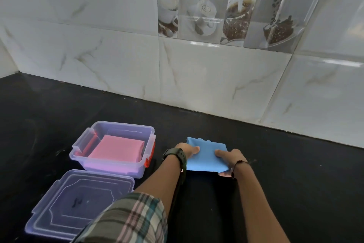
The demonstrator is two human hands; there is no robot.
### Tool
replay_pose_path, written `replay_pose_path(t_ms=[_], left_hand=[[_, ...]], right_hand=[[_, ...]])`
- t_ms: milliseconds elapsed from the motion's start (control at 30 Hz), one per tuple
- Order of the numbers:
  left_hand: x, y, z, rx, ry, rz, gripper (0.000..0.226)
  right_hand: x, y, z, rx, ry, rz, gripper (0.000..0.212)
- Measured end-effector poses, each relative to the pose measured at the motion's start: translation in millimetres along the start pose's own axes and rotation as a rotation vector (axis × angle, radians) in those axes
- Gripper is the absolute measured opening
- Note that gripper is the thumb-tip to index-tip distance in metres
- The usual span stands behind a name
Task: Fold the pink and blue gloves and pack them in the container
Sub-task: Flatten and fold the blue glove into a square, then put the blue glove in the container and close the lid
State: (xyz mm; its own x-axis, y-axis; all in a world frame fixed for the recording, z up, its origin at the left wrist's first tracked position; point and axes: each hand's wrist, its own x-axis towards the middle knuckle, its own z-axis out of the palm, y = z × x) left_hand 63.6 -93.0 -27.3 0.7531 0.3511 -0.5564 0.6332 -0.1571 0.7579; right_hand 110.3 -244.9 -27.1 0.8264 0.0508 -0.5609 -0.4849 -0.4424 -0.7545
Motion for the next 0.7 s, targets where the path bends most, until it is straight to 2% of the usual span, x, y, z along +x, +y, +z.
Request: replay_pose_path(t_ms=[100,233,333,433,500,567,600,700], left_hand=[[-19.9,-9.7,-0.7,-0.337,-0.076,-0.198,0.041],[-44.3,-19.9,-12.5,-0.484,-0.217,-0.293,0.033],[-67.4,-10.8,-28.7,-0.539,-0.310,-0.185,0.018],[-90.9,-1.1,-62.3,-0.509,-0.282,0.087,0.010],[-104.8,-1.4,-98.1,-0.534,-0.285,0.208,0.010],[-112.4,-9.4,-140.2,-0.571,-0.302,0.247,0.002],[-112.6,-15.2,-161.6,-0.568,-0.287,0.249,0.005],[-105.5,-35.0,-219.4,-0.515,-0.245,0.179,0.008]], right_hand=[[-8.5,7.7,-7.4,0.189,-0.083,0.034,0.051],[-33.3,26.5,-5.5,0.374,-0.182,0.081,0.048],[-59.7,23.6,0.7,0.453,-0.165,0.032,0.029],[-94.8,-4.4,12.3,0.465,-0.107,-0.082,0.006],[-117.4,-26.9,30.1,0.426,-0.109,-0.163,0.008],[-134.8,-47.2,59.3,0.394,-0.133,-0.224,0.009],[-139.9,-56.1,77.9,0.375,-0.143,-0.236,0.010],[-147.1,-77.2,140.3,0.311,-0.125,-0.226,0.011]])
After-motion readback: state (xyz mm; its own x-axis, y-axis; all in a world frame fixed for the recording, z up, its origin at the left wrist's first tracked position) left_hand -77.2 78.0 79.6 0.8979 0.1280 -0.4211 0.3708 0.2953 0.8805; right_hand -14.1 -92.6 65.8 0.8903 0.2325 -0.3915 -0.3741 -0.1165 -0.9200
